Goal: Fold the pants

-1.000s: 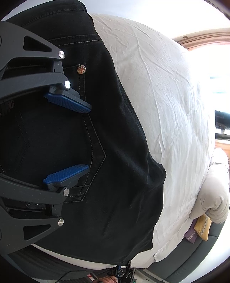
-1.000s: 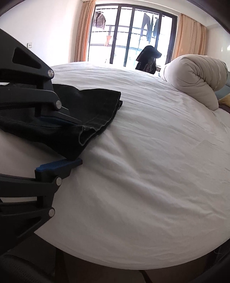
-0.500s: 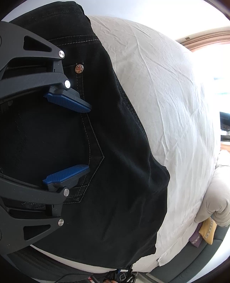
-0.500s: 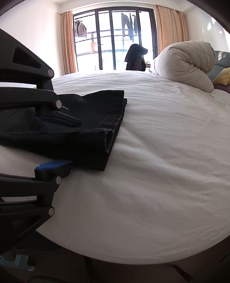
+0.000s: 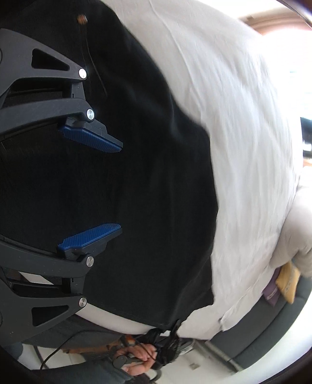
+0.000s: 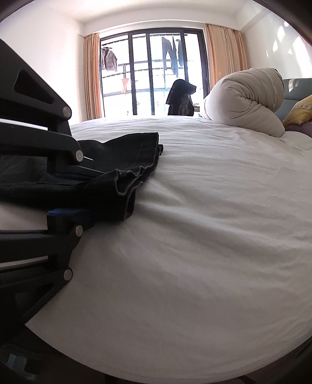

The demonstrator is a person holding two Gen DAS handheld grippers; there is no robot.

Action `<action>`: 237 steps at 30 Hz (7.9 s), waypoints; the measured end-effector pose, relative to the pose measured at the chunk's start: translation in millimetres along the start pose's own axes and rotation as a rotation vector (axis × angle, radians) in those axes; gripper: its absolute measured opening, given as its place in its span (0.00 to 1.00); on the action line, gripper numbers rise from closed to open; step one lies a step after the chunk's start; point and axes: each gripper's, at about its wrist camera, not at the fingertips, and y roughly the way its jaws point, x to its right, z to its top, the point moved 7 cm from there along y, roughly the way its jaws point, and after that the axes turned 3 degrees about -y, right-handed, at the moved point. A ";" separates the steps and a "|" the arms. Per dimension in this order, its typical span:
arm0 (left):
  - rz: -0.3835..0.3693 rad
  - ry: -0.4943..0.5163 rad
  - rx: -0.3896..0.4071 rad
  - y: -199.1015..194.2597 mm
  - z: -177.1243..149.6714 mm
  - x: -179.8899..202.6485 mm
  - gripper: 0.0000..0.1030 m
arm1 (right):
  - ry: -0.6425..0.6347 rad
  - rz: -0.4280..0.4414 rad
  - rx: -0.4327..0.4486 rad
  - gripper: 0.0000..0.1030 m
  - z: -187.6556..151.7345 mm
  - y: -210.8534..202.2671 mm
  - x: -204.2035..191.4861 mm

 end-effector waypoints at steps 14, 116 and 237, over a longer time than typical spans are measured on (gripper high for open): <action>0.059 0.099 -0.028 49.1 -2.2 24.9 0.62 | -0.152 -0.060 0.068 0.07 -4.9 -2.2 -21.4; -0.191 -0.488 0.057 -56.0 -19.1 -129.2 0.12 | -1.214 0.040 -0.593 0.56 -375.7 73.2 -167.1; -0.253 -1.195 0.370 -168.8 -253.1 -274.8 0.25 | -0.744 0.056 -0.966 0.64 -399.3 246.2 -181.6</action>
